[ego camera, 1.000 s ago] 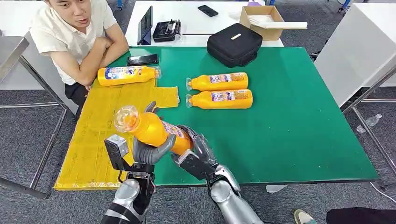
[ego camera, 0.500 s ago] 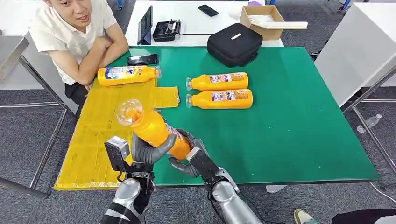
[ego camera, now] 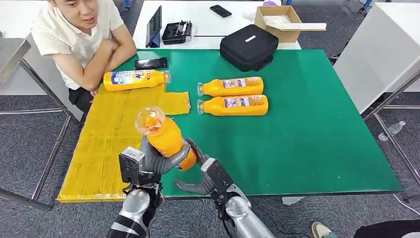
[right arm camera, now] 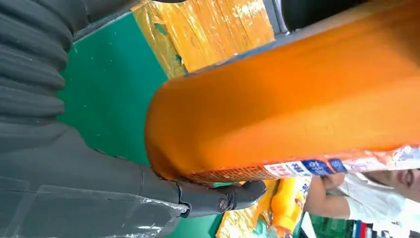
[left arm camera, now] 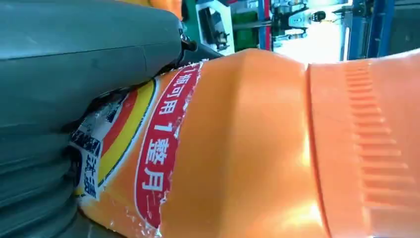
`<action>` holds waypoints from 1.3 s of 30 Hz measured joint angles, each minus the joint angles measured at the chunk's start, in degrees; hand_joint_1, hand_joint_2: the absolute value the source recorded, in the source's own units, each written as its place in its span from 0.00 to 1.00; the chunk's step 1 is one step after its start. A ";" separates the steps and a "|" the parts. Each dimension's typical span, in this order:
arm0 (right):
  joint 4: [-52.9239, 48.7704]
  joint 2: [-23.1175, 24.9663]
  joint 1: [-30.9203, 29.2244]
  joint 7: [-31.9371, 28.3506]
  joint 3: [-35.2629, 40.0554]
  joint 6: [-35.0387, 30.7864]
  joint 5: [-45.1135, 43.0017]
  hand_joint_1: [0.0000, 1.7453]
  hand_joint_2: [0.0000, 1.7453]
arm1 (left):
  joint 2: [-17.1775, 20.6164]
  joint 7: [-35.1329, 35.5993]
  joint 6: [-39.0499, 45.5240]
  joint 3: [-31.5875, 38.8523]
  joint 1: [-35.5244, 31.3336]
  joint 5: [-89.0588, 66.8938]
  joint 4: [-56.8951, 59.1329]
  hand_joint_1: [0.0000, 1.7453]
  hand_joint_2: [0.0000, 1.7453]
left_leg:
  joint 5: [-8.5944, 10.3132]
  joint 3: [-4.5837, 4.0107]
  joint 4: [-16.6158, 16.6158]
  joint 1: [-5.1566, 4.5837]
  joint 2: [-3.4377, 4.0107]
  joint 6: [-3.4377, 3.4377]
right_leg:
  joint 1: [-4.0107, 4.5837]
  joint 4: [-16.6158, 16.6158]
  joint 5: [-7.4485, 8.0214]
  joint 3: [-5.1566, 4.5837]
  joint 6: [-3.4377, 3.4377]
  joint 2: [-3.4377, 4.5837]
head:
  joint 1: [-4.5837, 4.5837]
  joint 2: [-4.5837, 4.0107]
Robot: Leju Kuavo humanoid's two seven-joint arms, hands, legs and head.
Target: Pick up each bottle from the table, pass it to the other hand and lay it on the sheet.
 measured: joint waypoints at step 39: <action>-19.45 2.49 5.51 -3.51 -23.28 -16.18 20.61 0.00 1.00 | 2.77 13.12 10.38 22.45 0.16 -58.35 -12.71 1.00 1.00 | 0.01 -0.04 0.00 0.00 -0.03 -0.01 | 0.00 0.03 0.00 -0.02 0.00 -0.02 | 0.02 0.00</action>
